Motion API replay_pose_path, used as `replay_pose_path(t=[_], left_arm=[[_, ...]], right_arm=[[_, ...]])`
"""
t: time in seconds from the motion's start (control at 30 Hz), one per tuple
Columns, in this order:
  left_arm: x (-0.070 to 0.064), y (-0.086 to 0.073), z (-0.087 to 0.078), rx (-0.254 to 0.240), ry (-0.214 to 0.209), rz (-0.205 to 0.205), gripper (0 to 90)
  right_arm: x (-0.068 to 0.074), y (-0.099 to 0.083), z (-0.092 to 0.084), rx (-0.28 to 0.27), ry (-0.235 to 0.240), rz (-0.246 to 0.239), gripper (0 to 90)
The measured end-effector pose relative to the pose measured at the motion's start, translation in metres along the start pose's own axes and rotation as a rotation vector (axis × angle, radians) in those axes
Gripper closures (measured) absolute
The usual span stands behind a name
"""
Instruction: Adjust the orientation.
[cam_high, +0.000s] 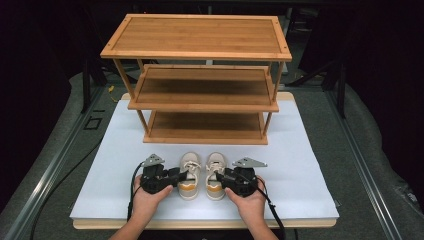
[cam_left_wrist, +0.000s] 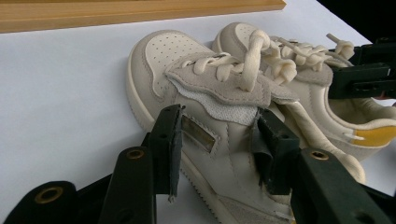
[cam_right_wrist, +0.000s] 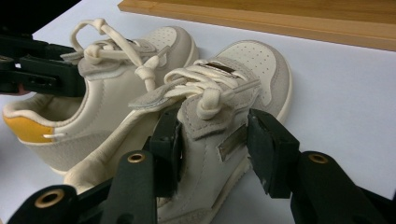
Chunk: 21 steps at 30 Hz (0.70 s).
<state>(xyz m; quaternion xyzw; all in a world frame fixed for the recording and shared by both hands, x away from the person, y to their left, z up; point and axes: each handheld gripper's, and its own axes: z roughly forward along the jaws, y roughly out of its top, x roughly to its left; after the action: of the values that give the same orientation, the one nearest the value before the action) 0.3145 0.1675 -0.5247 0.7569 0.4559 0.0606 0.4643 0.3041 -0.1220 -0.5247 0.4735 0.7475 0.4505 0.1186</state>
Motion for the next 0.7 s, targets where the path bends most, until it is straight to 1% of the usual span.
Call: replay_pose_path(t=[0.1, 0.17, 0.2, 0.27, 0.33, 0.47, 0.53, 0.57, 0.63, 0.7], left_arm=[[-0.003, 0.0, 0.002, -0.006, -0.001, 0.001, 56.5], [-0.004, -0.001, 0.003, -0.008, 0.0, 0.001, 56.4], [-0.004, -0.001, 0.003, -0.009, 0.001, -0.004, 56.4], [-0.005, -0.001, 0.003, -0.008, 0.003, 0.003, 56.5], [-0.006, -0.001, 0.004, -0.01, 0.006, 0.002, 56.5], [-0.008, -0.002, 0.004, -0.009, 0.008, -0.002, 56.4], [-0.01, -0.002, 0.004, -0.01, 0.017, -0.002, 56.4], [-0.01, -0.002, 0.004, -0.011, 0.018, -0.002, 56.4], [-0.01, -0.003, 0.004, -0.013, 0.016, -0.003, 56.5], [-0.011, -0.003, 0.004, -0.016, 0.017, -0.006, 56.4]], right_arm=[[0.001, 0.0, 0.003, -0.005, 0.008, 0.009, 56.3], [0.002, 0.001, 0.004, -0.001, 0.005, 0.006, 56.3], [0.004, 0.0, 0.005, 0.0, 0.013, 0.005, 56.3], [0.006, 0.0, 0.005, -0.001, 0.012, 0.001, 56.4], [0.006, 0.0, 0.005, -0.001, 0.012, 0.004, 56.3], [0.009, -0.002, 0.005, -0.01, 0.015, 0.036, 56.1], [0.011, -0.004, 0.005, -0.025, 0.007, 0.068, 55.7], [0.012, -0.005, 0.005, -0.026, 0.002, 0.074, 55.7], [0.014, -0.006, 0.005, -0.03, -0.01, 0.072, 55.7], [0.014, -0.006, 0.005, -0.03, -0.011, 0.076, 55.7]])
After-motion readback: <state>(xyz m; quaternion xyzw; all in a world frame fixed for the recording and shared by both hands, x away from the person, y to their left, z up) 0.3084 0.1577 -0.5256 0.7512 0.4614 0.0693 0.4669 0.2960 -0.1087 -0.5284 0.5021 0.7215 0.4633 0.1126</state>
